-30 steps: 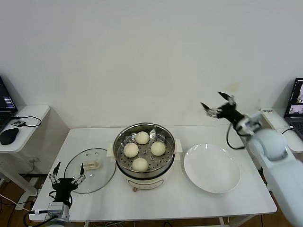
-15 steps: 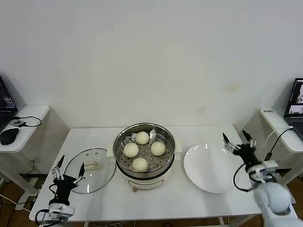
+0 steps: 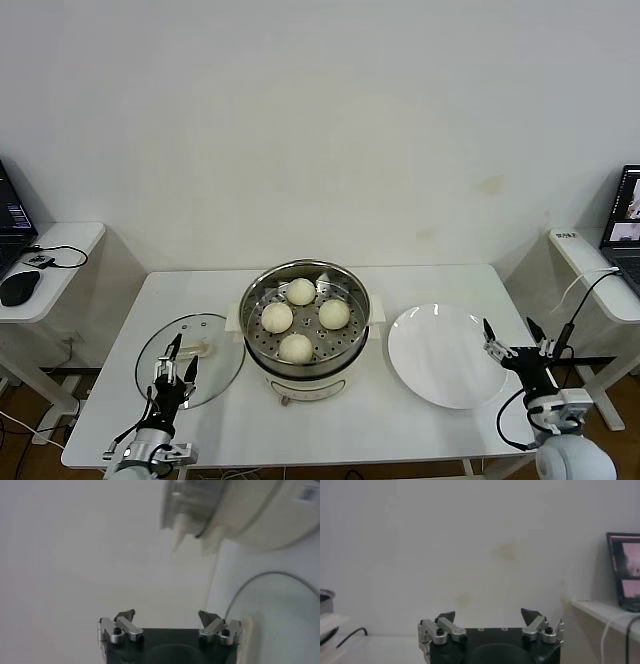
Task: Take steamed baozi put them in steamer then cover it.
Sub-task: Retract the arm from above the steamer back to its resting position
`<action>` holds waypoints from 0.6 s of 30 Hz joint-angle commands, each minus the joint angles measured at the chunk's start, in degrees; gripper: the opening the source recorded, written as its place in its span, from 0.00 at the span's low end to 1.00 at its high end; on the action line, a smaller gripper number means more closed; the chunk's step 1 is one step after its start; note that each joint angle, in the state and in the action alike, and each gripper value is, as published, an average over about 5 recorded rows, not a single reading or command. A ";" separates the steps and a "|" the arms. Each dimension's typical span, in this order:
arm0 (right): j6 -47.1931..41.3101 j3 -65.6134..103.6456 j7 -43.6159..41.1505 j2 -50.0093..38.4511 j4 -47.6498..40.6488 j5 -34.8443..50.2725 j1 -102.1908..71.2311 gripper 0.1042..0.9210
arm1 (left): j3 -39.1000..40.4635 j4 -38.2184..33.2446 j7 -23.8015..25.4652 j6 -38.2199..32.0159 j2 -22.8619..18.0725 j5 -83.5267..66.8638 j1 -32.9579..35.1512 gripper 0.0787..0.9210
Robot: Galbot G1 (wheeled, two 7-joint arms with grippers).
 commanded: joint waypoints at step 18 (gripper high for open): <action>2.02 2.10 0.41 3.33 1.03 -2.31 -4.71 0.88 | 5.45 10.24 3.25 20.56 -2.51 10.99 -10.74 0.88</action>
